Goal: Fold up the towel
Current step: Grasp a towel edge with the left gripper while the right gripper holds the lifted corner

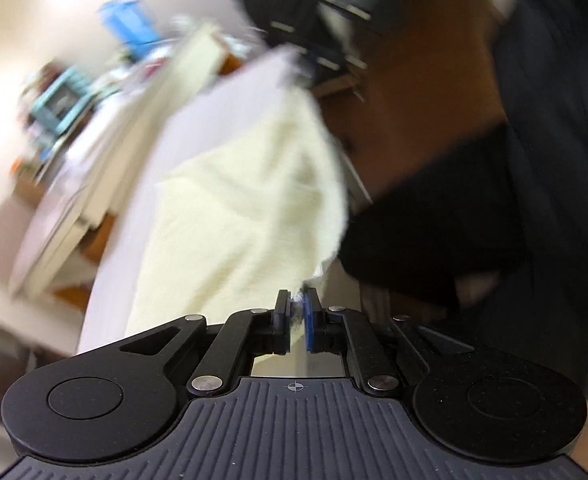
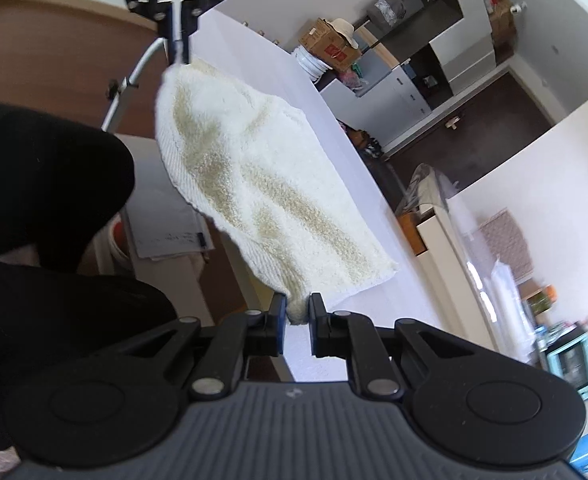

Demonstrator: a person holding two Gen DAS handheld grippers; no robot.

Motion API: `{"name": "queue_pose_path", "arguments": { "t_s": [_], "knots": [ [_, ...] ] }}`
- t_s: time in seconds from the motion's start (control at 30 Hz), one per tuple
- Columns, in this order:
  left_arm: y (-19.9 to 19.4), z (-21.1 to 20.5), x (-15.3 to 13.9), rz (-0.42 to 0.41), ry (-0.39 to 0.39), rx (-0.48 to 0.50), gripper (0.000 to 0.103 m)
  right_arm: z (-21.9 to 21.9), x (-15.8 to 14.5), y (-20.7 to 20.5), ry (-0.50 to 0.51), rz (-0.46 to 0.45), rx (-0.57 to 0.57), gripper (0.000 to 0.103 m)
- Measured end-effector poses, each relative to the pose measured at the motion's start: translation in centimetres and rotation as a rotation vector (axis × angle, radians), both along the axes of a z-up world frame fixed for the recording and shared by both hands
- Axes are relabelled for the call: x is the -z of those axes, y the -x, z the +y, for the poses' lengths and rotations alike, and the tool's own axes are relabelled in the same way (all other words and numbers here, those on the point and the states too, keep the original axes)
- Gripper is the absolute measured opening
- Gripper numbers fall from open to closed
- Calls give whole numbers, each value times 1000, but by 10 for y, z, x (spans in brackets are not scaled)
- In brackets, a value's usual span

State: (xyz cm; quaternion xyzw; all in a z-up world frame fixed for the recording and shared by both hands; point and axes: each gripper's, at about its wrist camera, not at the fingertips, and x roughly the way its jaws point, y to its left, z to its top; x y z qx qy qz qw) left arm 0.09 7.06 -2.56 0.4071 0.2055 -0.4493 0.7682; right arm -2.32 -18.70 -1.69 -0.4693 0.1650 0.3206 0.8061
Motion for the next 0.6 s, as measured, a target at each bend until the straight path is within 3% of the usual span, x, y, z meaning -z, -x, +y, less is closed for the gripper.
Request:
{"name": "queue_pose_path", "arguments": {
  "t_s": [0.27, 0.37, 0.6],
  "knots": [
    [-28, 34, -4, 75, 258, -234, 7, -3, -11, -6, -28, 88, -22, 13],
    [-30, 32, -5, 76, 287, -243, 7, -2, -12, -7, -1, 88, -35, 13],
    [-37, 26, -22, 84, 304, -252, 7, 6, 4, -3, 72, -19, -63, 18]
  ]
}}
